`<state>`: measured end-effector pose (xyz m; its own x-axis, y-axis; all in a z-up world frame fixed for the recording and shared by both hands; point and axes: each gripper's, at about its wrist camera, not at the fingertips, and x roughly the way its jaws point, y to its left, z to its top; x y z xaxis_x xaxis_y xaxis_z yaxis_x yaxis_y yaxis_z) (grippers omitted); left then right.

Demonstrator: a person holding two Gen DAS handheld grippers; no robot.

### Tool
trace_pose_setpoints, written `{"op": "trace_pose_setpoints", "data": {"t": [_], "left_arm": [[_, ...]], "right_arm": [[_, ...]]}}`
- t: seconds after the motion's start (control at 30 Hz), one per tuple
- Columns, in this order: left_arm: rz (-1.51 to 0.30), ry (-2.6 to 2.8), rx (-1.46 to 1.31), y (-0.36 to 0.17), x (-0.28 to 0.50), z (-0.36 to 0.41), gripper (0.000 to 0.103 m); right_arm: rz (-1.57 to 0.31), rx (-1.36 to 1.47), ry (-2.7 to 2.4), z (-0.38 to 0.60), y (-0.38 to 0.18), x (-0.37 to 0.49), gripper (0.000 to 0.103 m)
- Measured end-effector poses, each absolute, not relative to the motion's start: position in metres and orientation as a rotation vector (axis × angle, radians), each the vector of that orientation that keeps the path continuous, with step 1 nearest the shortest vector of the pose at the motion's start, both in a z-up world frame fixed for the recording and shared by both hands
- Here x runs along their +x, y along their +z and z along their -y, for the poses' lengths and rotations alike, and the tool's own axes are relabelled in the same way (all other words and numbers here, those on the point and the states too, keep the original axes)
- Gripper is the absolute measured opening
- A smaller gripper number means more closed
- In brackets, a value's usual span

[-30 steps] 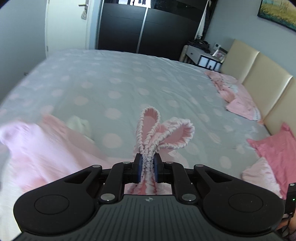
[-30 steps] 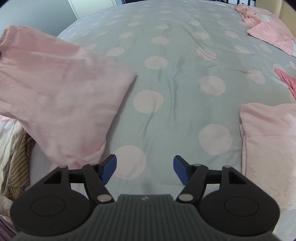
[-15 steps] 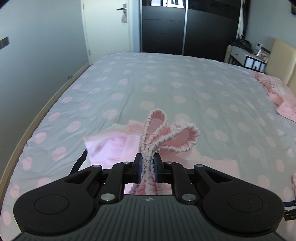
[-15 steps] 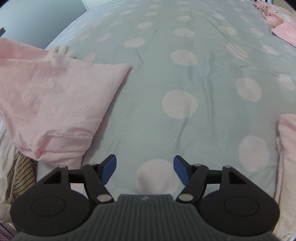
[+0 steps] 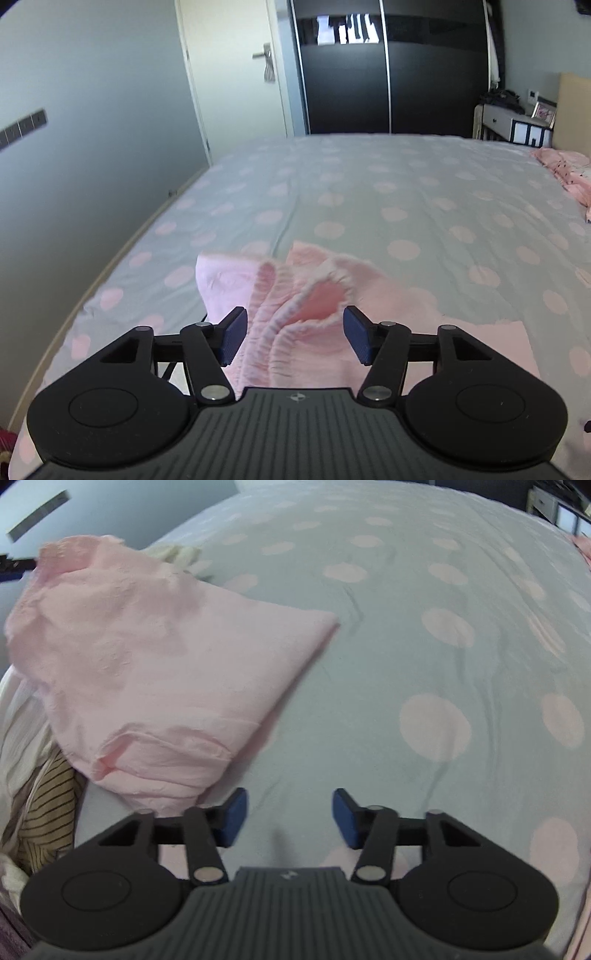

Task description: Fold clothes

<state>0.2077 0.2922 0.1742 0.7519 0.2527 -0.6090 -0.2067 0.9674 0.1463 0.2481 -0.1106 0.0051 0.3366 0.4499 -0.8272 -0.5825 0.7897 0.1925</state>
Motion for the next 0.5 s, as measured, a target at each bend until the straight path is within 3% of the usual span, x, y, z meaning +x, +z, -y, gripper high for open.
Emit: {"op": "trace_pose_setpoints", "data": {"t": [0.2, 0.3, 0.37, 0.5], "left_arm": [[-0.721, 0.096, 0.06, 0.162, 0.181, -0.239, 0.056], [-0.805, 0.031, 0.036, 0.132, 0.176, -0.215, 0.056], [-0.854, -0.007, 0.026, 0.111, 0.173, -0.202, 0.056], [-0.942, -0.056, 0.05, 0.074, 0.171, -0.185, 0.052]], "right_arm": [[-0.82, -0.399, 0.865, 0.082, 0.0, 0.216, 0.042], [-0.754, -0.447, 0.91, 0.073, -0.003, 0.21, 0.038], [-0.717, -0.469, 0.939, 0.069, -0.004, 0.21, 0.029], [-0.68, -0.501, 0.977, 0.06, -0.009, 0.213, 0.024]]}}
